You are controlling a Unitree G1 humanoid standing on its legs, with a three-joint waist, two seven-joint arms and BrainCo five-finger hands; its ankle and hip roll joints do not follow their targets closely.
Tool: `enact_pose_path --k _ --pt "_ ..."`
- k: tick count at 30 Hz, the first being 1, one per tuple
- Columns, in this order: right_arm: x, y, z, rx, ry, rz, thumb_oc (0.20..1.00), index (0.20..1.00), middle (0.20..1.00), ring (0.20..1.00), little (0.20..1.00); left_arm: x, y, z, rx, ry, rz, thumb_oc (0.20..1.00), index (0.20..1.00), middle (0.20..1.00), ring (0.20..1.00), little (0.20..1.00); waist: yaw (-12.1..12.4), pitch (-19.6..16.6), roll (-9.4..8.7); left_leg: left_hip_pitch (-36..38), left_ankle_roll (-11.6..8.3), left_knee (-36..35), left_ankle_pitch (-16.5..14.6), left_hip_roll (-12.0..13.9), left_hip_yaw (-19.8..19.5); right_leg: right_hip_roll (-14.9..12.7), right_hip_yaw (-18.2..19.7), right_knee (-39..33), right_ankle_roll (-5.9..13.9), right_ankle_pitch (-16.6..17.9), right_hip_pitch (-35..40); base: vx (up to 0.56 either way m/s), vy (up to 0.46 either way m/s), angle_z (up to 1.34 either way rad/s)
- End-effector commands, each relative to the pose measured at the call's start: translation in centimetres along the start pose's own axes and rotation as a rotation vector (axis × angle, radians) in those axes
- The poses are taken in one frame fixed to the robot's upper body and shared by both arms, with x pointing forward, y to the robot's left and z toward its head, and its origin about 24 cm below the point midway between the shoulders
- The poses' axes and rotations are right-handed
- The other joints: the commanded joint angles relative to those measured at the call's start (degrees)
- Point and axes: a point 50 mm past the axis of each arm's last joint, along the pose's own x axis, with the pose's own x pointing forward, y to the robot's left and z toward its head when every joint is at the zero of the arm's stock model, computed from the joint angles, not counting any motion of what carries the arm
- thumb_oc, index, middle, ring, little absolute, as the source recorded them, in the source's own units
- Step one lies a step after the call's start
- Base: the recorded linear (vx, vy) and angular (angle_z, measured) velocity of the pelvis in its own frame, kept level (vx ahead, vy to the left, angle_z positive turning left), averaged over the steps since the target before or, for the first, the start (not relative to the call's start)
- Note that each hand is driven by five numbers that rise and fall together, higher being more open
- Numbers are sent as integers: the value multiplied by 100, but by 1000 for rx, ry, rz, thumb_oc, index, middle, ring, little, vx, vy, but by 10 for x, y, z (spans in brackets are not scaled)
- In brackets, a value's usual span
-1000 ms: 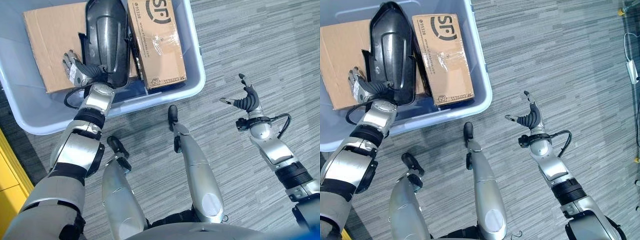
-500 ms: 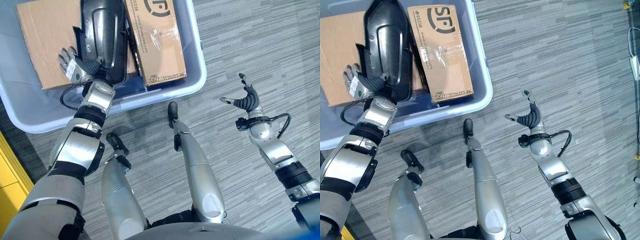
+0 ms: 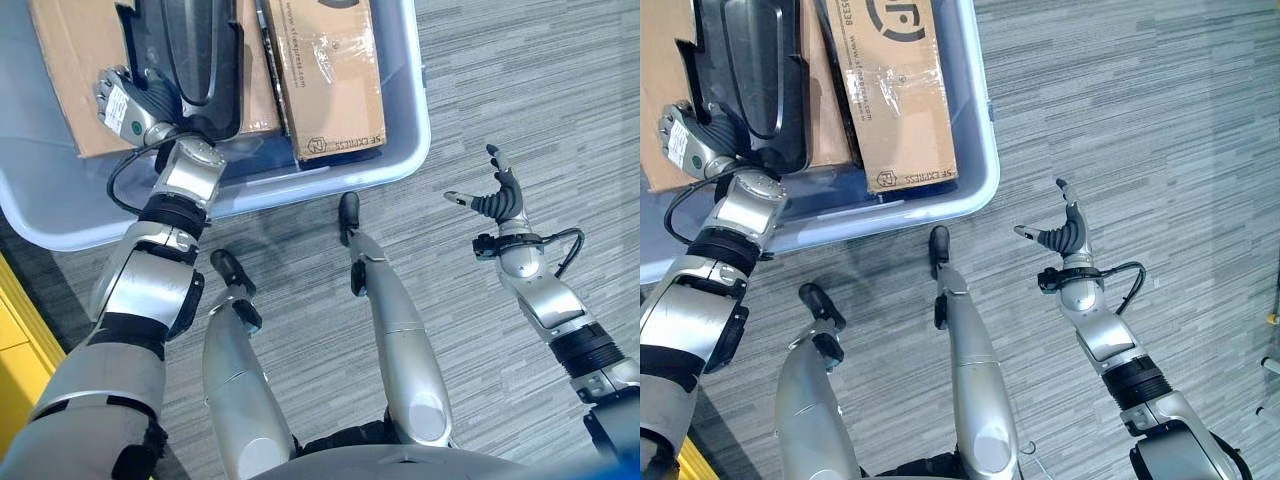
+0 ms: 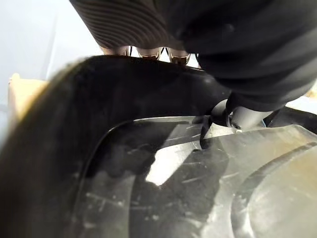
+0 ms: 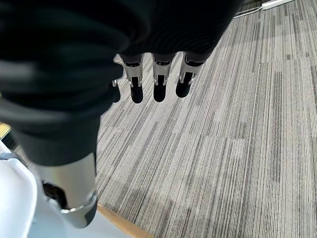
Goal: Move parts from the plastic box to the shelf.
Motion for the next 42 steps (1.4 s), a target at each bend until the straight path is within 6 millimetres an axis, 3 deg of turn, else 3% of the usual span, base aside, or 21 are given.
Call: enact_pose_path --k 1,8,15,22,29,36,42 --pt "-1 -5 6 59 -37 -56 1000 1000 1000 1000 1000 -33 -13 -96 55 413 -122 200 200 200 200 200 -81 -7 -239 -726 -120 485 270 -40 -73 -153 -265 407 292 -400 23 -2 -26 7" --pt "-4 0 5 69 -45 -42 1000 1000 1000 1000 1000 -31 -10 -94 -17 417 -71 200 200 200 200 200 -13 -7 -176 -605 -116 435 287 -100 -118 -133 -269 477 267 -470 144 -4 -3 3" --pt "-12 -1 -1 62 -39 -4 1000 1000 1000 1000 1000 -19 6 -90 -66 268 51 200 200 200 200 200 96 -7 -52 131 -119 79 375 -195 -19 -145 -351 358 270 -577 791 0 0 0" --pt "-27 -1 -22 -4 7 65 1000 1000 1000 1000 1000 -11 29 -97 -139 150 175 200 200 200 200 200 185 -7 201 1275 -107 -631 580 -322 81 -205 -382 23 285 -651 1719 -17 88 -1" --pt "-46 -16 -37 -87 -12 102 1000 1000 1000 1000 1000 15 64 -96 -198 54 288 200 200 200 200 200 92 -8 533 2706 -79 -1266 700 -342 213 -237 -331 -278 269 -773 2960 7 104 -4" --pt "-59 -20 -49 -124 17 150 1000 1000 1000 1000 1000 18 79 -96 -157 -63 290 200 200 200 200 200 59 -621 836 3438 -89 -1776 800 -363 288 -286 -351 -672 226 -876 3757 67 48 -5" --pt "-73 -8 -62 -65 80 280 1000 1000 1000 1000 1000 4 72 -107 -136 -81 157 200 200 200 200 200 161 -1230 1052 3941 -151 -2257 1022 -388 285 -372 -513 -1154 267 -839 4549 101 40 3"
